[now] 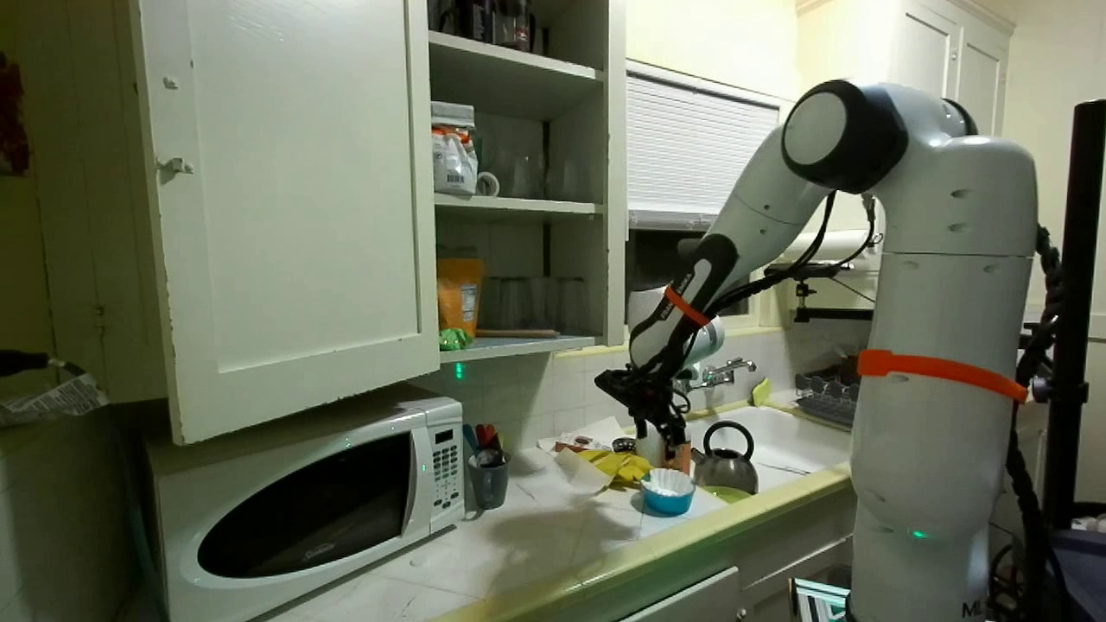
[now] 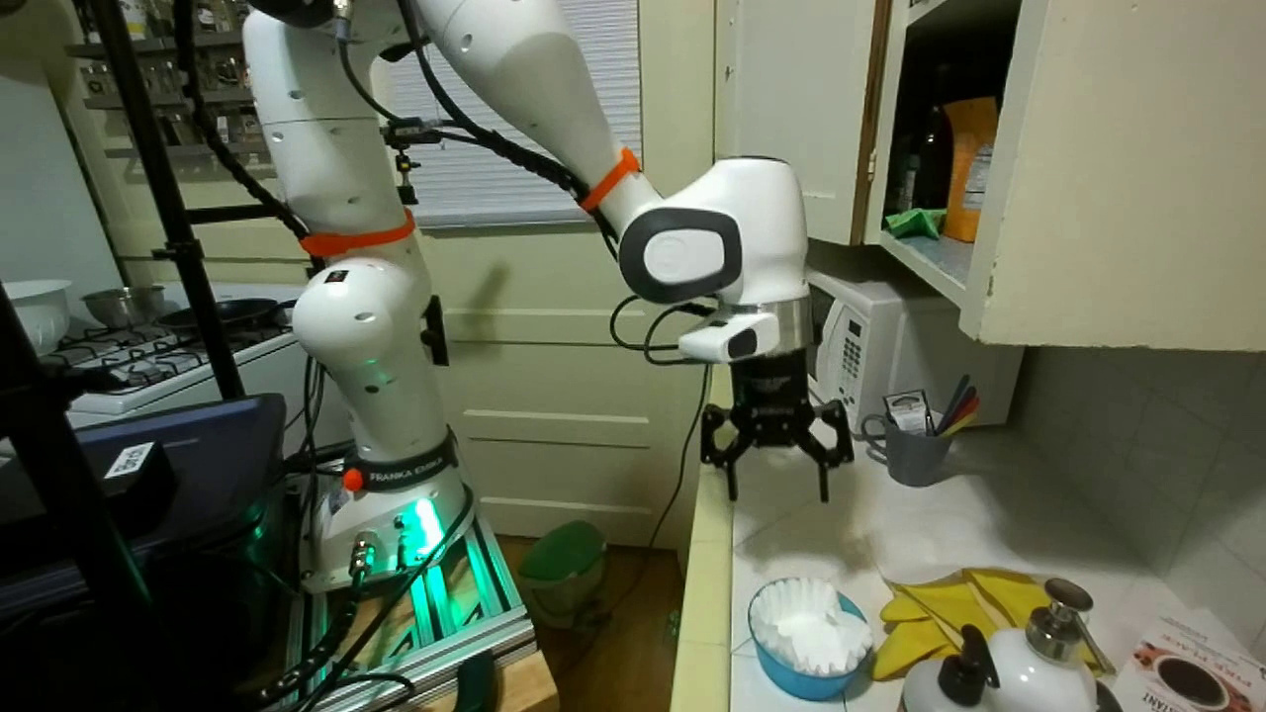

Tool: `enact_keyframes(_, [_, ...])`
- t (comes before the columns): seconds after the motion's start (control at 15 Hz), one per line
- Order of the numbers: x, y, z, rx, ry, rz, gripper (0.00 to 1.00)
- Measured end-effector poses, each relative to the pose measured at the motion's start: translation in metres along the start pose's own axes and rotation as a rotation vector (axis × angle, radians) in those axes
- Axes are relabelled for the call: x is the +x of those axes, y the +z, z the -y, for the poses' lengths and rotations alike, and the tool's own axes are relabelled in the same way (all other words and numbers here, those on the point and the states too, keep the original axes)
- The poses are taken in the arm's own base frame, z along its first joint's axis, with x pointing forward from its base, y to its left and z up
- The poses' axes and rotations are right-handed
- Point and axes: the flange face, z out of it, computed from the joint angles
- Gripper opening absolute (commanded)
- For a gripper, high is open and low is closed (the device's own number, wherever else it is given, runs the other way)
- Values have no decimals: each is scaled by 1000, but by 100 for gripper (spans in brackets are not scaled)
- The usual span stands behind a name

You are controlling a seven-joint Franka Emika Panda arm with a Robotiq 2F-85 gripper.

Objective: Remove the blue bowl from the cupboard

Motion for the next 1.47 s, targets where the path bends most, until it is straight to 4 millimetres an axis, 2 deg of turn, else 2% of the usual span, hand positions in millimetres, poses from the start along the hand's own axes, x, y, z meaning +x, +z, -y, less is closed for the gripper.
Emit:
enact_keyframes(0.27, [-19, -66, -10, 77, -220, -103, 100])
enact_keyframes(0.6, [-9, -123, -28, 49, -475, -226, 100])
enact_keyframes(0.87, [11, -147, -33, 40, -702, -249, 100])
enact_keyframes(1.13, [31, -161, -20, 48, -904, -174, 100])
enact_keyframes(1.47, [30, -183, -8, -103, -1076, -61, 100])
